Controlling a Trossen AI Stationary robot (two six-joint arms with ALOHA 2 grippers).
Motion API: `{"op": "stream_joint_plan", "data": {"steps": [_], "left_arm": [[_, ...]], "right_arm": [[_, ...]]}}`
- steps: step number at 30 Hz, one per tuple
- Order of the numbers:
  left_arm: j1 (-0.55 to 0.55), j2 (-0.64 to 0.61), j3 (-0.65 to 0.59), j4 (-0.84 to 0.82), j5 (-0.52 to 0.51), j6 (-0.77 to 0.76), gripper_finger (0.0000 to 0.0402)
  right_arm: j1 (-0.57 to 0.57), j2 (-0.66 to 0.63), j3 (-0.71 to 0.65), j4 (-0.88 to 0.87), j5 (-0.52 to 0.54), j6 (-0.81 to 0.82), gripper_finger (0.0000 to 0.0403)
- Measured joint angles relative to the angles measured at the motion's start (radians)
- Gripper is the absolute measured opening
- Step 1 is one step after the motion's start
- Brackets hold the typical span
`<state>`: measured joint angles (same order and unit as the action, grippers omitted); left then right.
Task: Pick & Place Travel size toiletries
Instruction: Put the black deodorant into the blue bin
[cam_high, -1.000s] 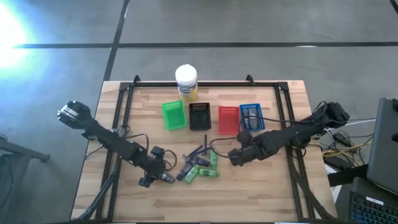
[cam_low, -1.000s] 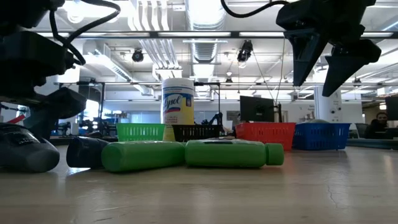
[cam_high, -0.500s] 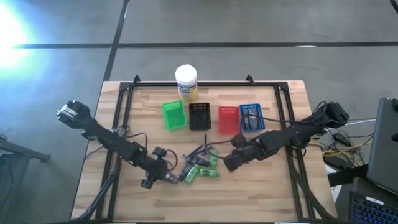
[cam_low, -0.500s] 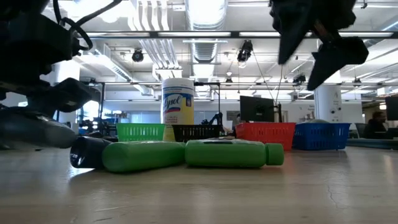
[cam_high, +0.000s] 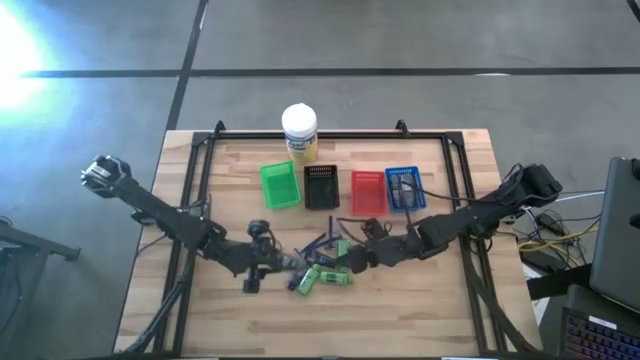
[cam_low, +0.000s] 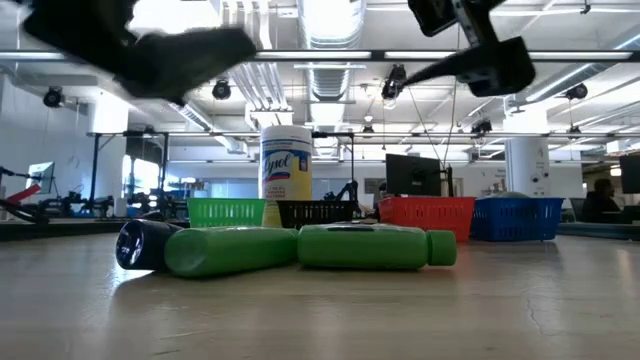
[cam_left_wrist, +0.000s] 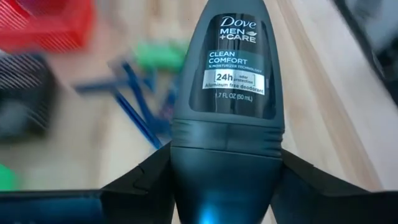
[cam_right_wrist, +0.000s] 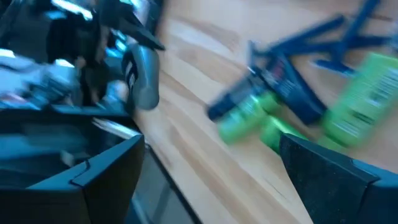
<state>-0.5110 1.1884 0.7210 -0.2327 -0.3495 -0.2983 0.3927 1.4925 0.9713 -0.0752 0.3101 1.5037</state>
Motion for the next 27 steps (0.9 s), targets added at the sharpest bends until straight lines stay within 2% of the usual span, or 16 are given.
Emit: {"op": "stream_joint_plan", "data": {"steps": [5,13,18,27], "left_arm": [[0.041,0.011,0.057,0.045,-0.054,0.061,0.02],[0.11,0.075,0.07,0.22,-0.041,0.125,0.0199],[0.136,0.154,0.111,0.222,-0.013,0.155,0.0198],[0.16,0.291,0.256,0.225,-0.009,0.211,0.0197]], "right_arm": [[0.0,0.0,-0.037,0.19,0.078,-0.019,0.0368],[-0.007,0.0,-0.015,0.189,0.087,-0.085,0.0368],[-0.008,0.0,-0.004,0.187,0.087,-0.088,0.0368],[-0.008,0.0,-0.01,0.183,0.086,-0.068,0.0368]]}}
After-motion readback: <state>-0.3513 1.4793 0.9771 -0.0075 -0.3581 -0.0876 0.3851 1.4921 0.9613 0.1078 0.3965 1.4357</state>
